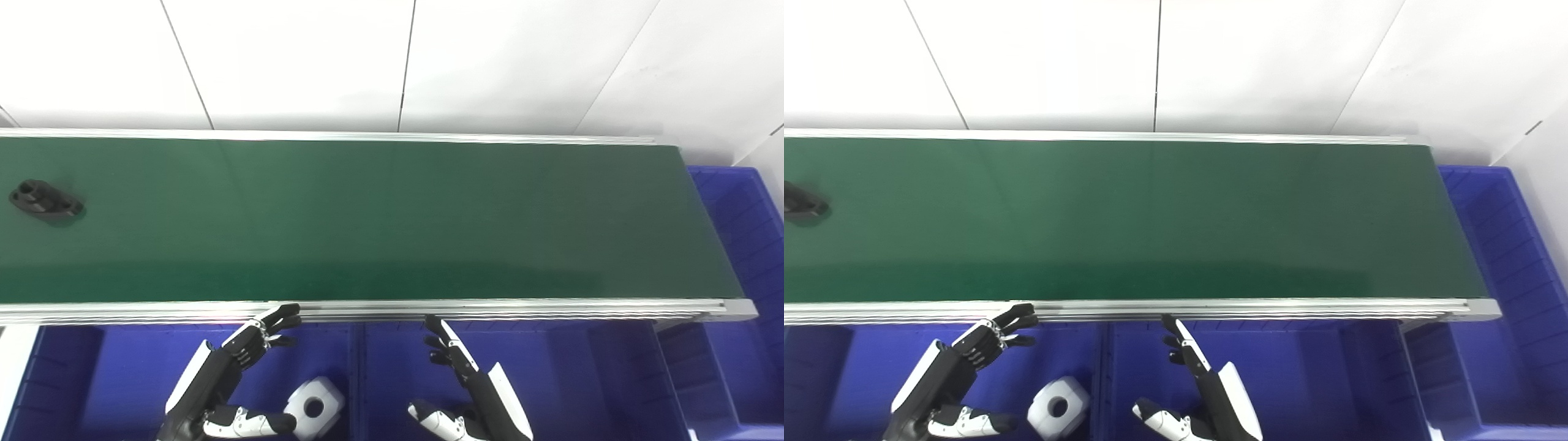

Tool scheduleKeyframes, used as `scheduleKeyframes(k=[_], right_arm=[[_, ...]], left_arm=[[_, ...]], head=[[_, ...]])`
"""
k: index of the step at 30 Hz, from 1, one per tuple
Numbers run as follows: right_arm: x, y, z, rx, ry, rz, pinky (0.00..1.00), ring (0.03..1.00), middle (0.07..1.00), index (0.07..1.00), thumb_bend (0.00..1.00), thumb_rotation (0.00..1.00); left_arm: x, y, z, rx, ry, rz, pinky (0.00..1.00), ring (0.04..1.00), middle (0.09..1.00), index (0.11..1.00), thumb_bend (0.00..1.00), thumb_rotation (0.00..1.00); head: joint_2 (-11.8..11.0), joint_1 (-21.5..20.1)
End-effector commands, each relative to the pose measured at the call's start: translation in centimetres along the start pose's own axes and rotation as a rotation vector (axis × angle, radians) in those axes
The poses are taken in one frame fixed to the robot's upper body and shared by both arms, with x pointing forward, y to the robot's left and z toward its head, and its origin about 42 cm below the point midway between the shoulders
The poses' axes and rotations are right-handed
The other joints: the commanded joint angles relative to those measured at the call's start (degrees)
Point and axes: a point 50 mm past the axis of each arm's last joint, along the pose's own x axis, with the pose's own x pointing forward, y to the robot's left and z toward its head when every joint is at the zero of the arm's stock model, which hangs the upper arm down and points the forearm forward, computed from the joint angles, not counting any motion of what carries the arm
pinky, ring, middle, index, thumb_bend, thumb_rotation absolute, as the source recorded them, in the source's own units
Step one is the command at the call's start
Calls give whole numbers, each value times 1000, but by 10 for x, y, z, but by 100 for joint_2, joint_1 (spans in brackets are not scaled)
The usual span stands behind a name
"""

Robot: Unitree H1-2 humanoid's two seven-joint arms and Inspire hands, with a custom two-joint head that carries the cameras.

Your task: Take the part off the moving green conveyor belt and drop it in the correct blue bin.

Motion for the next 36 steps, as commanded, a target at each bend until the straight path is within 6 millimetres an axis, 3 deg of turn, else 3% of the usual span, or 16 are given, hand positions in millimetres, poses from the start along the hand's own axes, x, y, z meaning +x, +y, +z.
scheduleKeyframes(k=[1, 18, 19, 20, 23, 27, 28, 31, 36], right_arm=[[-1, -1, 11, 12, -66, -19, 840, 909, 954, 968, 662, 714], [-1, 0, 10, 16, -63, -20, 848, 908, 953, 968, 658, 708], [-2, -1, 9, 15, -65, -21, 847, 908, 953, 967, 658, 707], [-3, -2, 8, 11, -65, -20, 846, 908, 952, 967, 658, 707], [-10, -9, 3, 1, -58, -9, 877, 922, 962, 983, 637, 695], [-17, -19, -4, -9, -57, -8, 891, 930, 973, 1000, 628, 733], [-18, -21, -5, -8, -60, -8, 891, 930, 974, 1000, 627, 735], [-19, -26, -13, -19, -64, -8, 887, 931, 977, 1000, 622, 781], [-19, -26, -20, -18, -60, -12, 891, 940, 983, 1000, 574, 797]], left_arm=[[0, 0, 6, 14, -48, -3, 749, 854, 894, 841, 807, 388], [0, 1, 5, 23, -41, -9, 749, 853, 893, 845, 806, 388], [0, 0, 5, 25, -38, -8, 748, 853, 892, 844, 807, 391], [0, -3, 4, 25, -33, -6, 748, 852, 892, 844, 807, 391], [2, -13, 2, 16, -22, -4, 750, 840, 879, 833, 815, 407], [5, -29, 0, 38, 0, -8, 758, 829, 867, 818, 832, 415], [5, -32, 0, 47, 6, -5, 755, 827, 865, 816, 835, 414], [6, -41, -3, 74, 23, 11, 724, 804, 851, 799, 871, 414], [8, -47, -7, 92, 31, 17, 689, 778, 831, 782, 905, 397]], head=[[-3, 8], [-36, 107], [-64, 206], [-176, 724], [-386, 1679], [-879, 2921], [-879, 2921], [-1177, 3228], [-1406, 3176]])
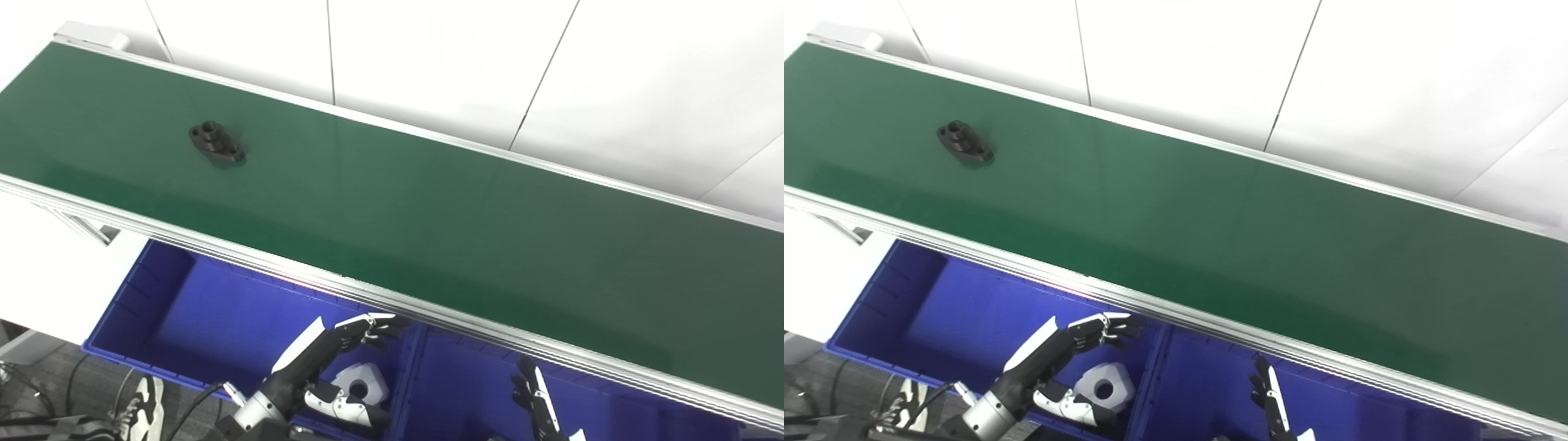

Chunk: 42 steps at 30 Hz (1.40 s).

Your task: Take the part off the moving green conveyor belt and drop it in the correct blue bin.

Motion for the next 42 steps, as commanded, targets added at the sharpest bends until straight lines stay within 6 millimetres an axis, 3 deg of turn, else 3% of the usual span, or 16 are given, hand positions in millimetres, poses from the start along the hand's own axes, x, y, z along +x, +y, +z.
scheduleKeyframes(k=[1, 11, 17, 31, 39, 42], right_arm=[[1, -1, 7, 5, -67, -14, 886, 936, 979, 1000, 562, 794], [4, 5, -2, 5, -55, -1, 889, 925, 961, 1000, 532, 753], [6, 9, -6, 9, -48, 4, 905, 932, 965, 996, 517, 720], [8, 10, -9, 11, -46, 1, 877, 922, 961, 987, 479, 684], [8, 7, -10, 6, -51, -8, 893, 924, 959, 983, 488, 693], [9, 6, -9, 6, -61, -20, 852, 900, 942, 972, 519, 704]], left_arm=[[0, 3, 5, 27, -45, 17, 686, 778, 830, 782, 906, 397], [0, 3, -7, 42, -21, 12, 670, 769, 821, 770, 913, 418], [0, 5, -14, 65, -8, 5, 660, 761, 815, 764, 895, 408], [2, 4, -19, 100, -14, 12, 639, 734, 798, 746, 891, 397], [2, 1, -19, 98, -18, 21, 644, 733, 795, 745, 891, 392], [3, 0, -19, 101, -21, 20, 648, 735, 795, 746, 889, 387]], head=[[-1, 3], [-658, -305], [-886, -384], [-969, -432], [-977, -516], [-966, -570]])
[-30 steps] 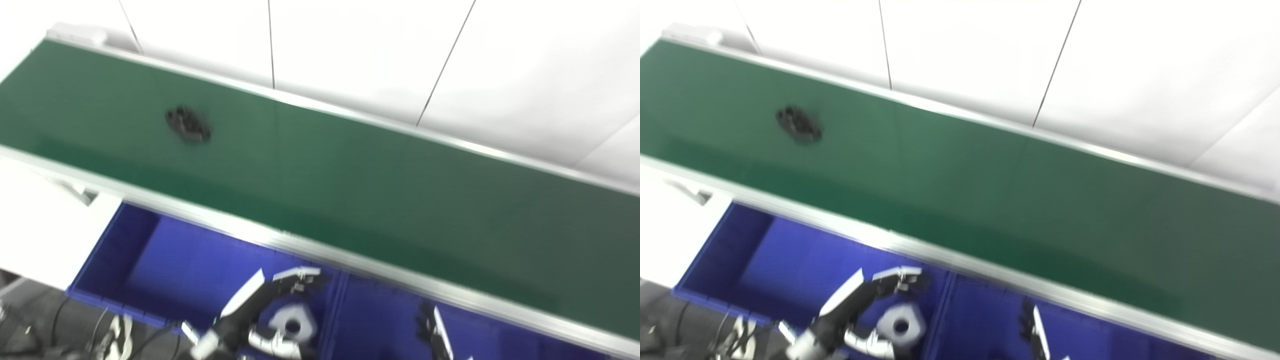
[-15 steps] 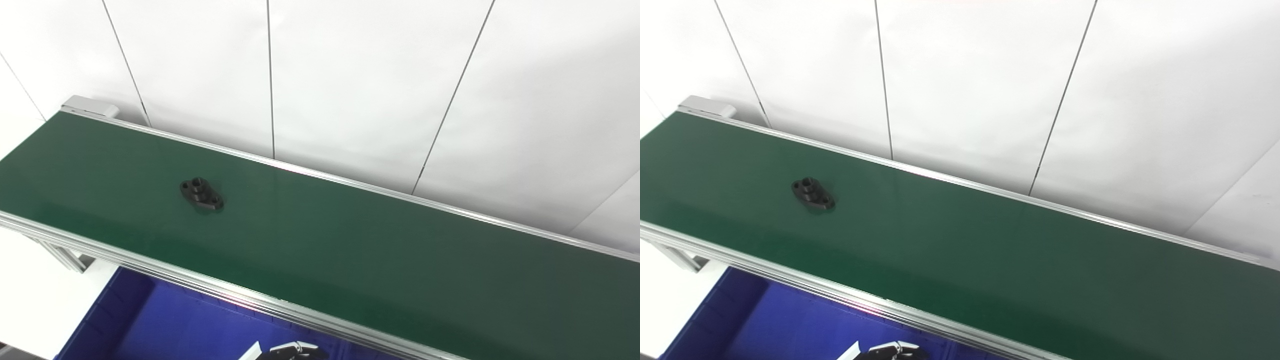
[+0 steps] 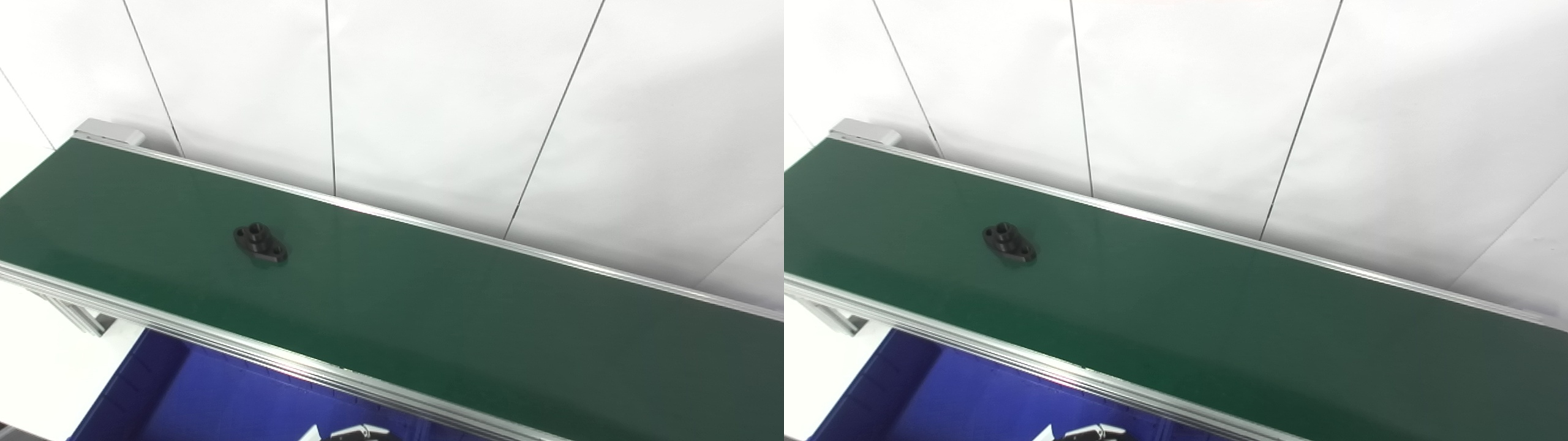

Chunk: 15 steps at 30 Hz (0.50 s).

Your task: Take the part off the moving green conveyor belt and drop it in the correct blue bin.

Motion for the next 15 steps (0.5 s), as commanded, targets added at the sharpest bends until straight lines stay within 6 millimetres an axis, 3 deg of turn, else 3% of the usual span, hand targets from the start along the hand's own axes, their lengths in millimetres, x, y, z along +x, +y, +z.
scheduleKeyframes(k=[1, 6, 9, 15], right_arm=[[0, -4, 8, 13, -79, -29, 840, 894, 938, 970, 522, 706], [6, -9, 19, -44, -153, -79, 768, 860, 902, 921, 510, 634], [13, -13, 33, -67, -221, -130, 669, 801, 848, 867, 528, 602], [33, -24, 65, -68, -362, -212, 601, 740, 794, 818, 544, 566]], left_arm=[[3, 6, 6, 3, -56, 20, 649, 735, 795, 747, 889, 383], [2, 7, 7, 0, -58, 23, 651, 738, 795, 747, 898, 393], [1, 9, 7, -1, -57, 24, 649, 735, 794, 744, 898, 392], [-1, 13, 8, 1, -58, 26, 646, 739, 801, 744, 903, 390]], head=[[28, -47], [108, -282], [147, -467], [237, -926]])
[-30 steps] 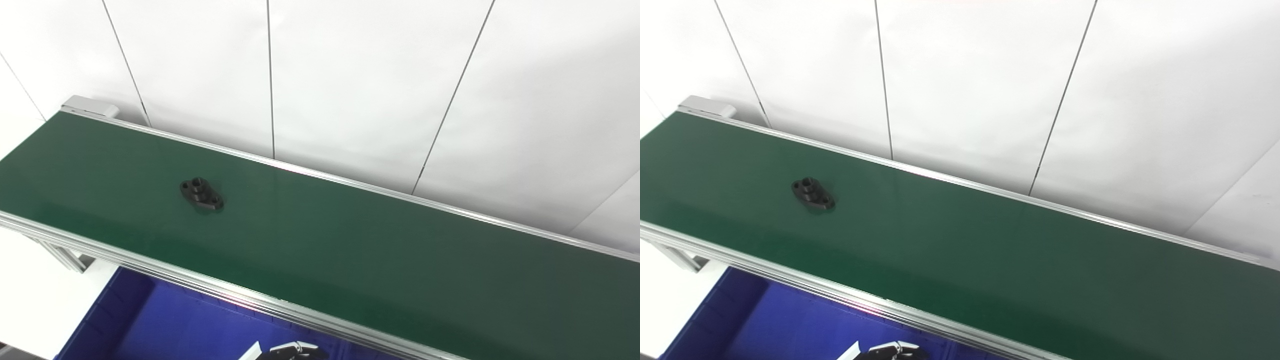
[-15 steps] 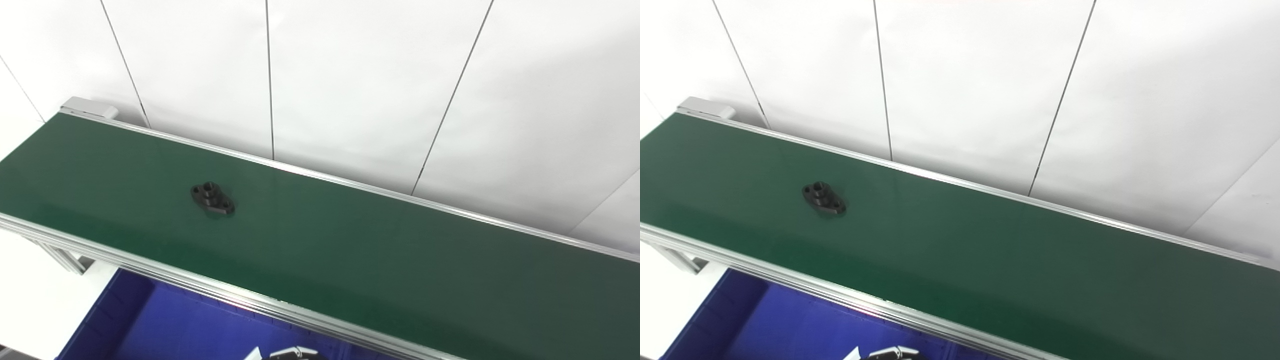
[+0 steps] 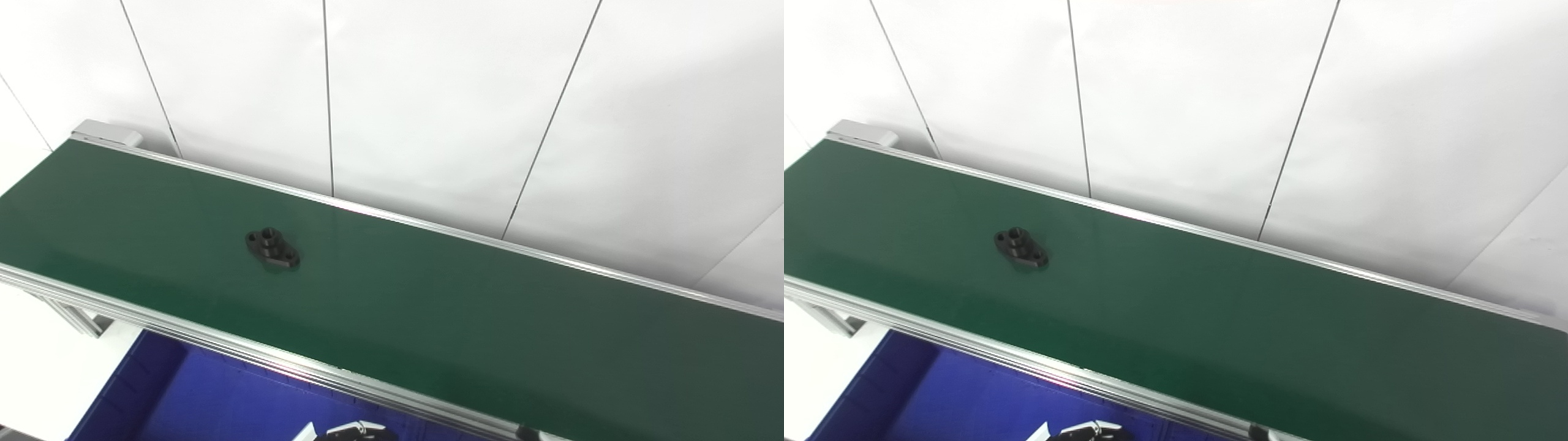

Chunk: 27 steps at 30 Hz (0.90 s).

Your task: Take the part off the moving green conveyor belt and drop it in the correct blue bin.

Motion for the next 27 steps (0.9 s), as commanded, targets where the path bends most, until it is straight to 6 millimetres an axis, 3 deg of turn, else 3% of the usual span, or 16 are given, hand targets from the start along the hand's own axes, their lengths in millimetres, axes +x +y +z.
scheduleKeyframes(k=[1, 9, 15, 21, 27], right_arm=[[14, -7, 19, 20, -126, -57, 614, 740, 790, 818, 553, 569], [52, -23, 42, -14, -249, -133, 578, 687, 741, 798, 604, 584], [82, -37, 58, -37, -291, -166, 540, 666, 736, 791, 733, 581], [110, -50, 69, -124, -254, -118, 586, 720, 780, 824, 737, 506], [132, -60, 76, -214, -152, -45, 660, 760, 822, 861, 660, 334]], left_arm=[[0, 8, 8, 0, -57, 11, 646, 740, 803, 745, 900, 392], [-1, 13, 10, 14, -66, 17, 639, 744, 807, 749, 893, 405], [0, 19, 9, 13, -63, 13, 645, 759, 817, 756, 894, 390], [3, 24, 8, 22, -67, 20, 656, 768, 828, 767, 894, 379], [4, 26, 9, 11, -65, 20, 671, 781, 834, 774, 898, 373]], head=[[19, -9], [166, -307], [282, -671], [369, -770], [409, -959]])
